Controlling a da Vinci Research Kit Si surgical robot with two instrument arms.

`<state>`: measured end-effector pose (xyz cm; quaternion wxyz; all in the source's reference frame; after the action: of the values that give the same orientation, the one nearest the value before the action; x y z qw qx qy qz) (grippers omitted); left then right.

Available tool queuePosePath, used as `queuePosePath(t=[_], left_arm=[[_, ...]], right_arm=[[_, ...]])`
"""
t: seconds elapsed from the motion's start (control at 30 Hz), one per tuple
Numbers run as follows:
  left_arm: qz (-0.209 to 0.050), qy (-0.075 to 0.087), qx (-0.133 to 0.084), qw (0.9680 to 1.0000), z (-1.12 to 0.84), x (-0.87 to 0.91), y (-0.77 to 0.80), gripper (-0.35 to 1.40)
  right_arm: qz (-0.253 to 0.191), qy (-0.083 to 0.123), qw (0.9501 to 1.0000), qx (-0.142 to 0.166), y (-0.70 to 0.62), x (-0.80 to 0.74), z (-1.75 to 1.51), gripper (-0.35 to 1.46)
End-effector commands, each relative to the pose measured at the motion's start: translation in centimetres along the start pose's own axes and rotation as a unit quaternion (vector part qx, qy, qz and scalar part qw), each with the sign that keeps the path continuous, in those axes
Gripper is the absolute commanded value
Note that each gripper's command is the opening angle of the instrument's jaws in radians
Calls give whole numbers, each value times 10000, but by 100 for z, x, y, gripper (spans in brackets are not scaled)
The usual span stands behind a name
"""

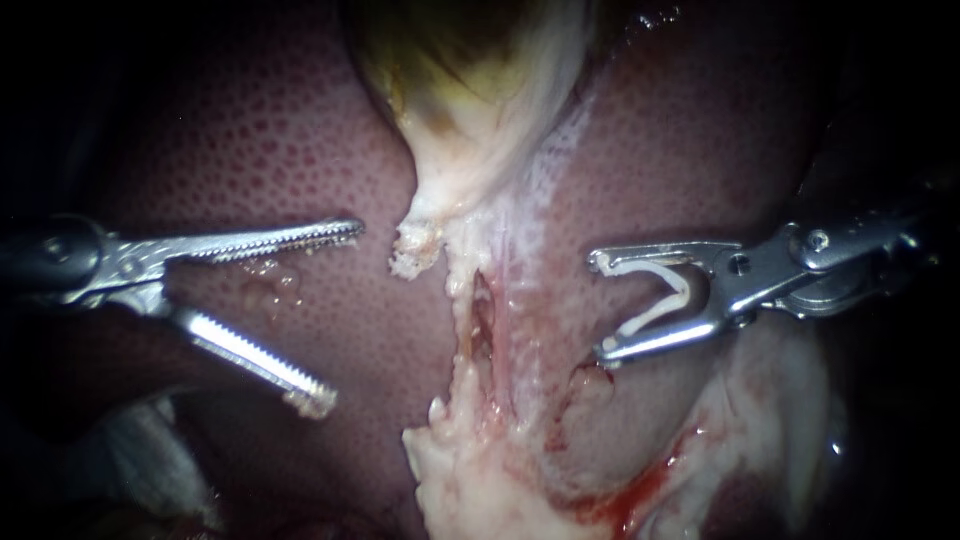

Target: Grabbing gallbladder

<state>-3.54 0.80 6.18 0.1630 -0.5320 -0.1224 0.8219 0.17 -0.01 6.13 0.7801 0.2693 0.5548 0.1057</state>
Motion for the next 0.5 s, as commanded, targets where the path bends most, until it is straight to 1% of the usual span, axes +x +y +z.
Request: queuePosePath(t=[0.03,0.2,0.3,0.5], left_arm=[[1,2,0,10000,0,0,0,104],[4,4,-11,10000,0,-2,-5,104],[1,11,-34,10000,2,-5,-14,101],[-471,35,21,9989,15,-17,-45,99]], right_arm=[[1,0,10000,-2,0,0,0,60],[1,0,10000,-2,0,0,0,60],[1,0,10000,-2,0,0,0,60],[1,0,10000,-1,0,0,0,60]])
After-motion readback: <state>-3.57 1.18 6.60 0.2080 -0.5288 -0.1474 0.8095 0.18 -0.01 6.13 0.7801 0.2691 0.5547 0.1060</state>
